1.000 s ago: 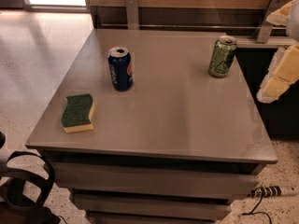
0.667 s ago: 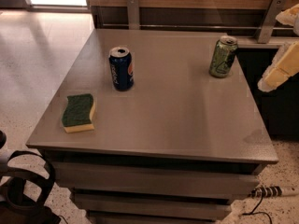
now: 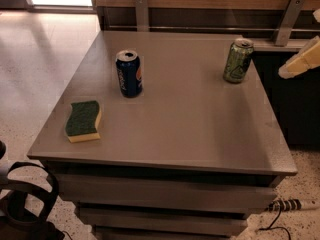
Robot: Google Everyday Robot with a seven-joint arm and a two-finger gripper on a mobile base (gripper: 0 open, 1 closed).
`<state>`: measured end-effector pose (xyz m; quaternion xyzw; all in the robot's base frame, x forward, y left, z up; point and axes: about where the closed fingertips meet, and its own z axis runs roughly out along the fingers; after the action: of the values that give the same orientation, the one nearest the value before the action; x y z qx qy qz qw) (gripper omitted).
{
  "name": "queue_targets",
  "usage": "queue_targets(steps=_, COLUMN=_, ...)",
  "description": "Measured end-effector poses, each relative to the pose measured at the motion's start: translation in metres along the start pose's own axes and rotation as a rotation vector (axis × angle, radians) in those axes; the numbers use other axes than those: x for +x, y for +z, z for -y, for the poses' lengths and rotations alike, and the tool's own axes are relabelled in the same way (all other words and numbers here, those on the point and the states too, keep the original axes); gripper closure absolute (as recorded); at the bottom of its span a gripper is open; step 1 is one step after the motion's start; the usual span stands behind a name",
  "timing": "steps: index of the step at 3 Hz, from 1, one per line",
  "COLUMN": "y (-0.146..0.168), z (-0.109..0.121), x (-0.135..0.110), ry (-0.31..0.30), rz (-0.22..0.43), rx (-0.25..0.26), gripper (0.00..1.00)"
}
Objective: Move green can near sponge
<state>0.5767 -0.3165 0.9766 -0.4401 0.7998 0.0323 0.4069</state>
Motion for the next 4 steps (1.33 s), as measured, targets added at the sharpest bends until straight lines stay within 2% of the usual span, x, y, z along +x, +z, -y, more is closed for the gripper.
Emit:
queue_targets(steps=1, y=0.026, z=0.022, x=0.002, ry=0.068, rz=0.119, rx=0.007, gripper=0.0)
queue_targets(steps=2, y=0.054, z=0.029, x=-0.001, ry=0.111, rz=0.208, rx=-0.005, gripper=0.0)
queue_targets(steps=4, y=0.104, z=0.026, x=-0.003, ry=0.197, rz=0.377, rx=-0.028, gripper=0.0)
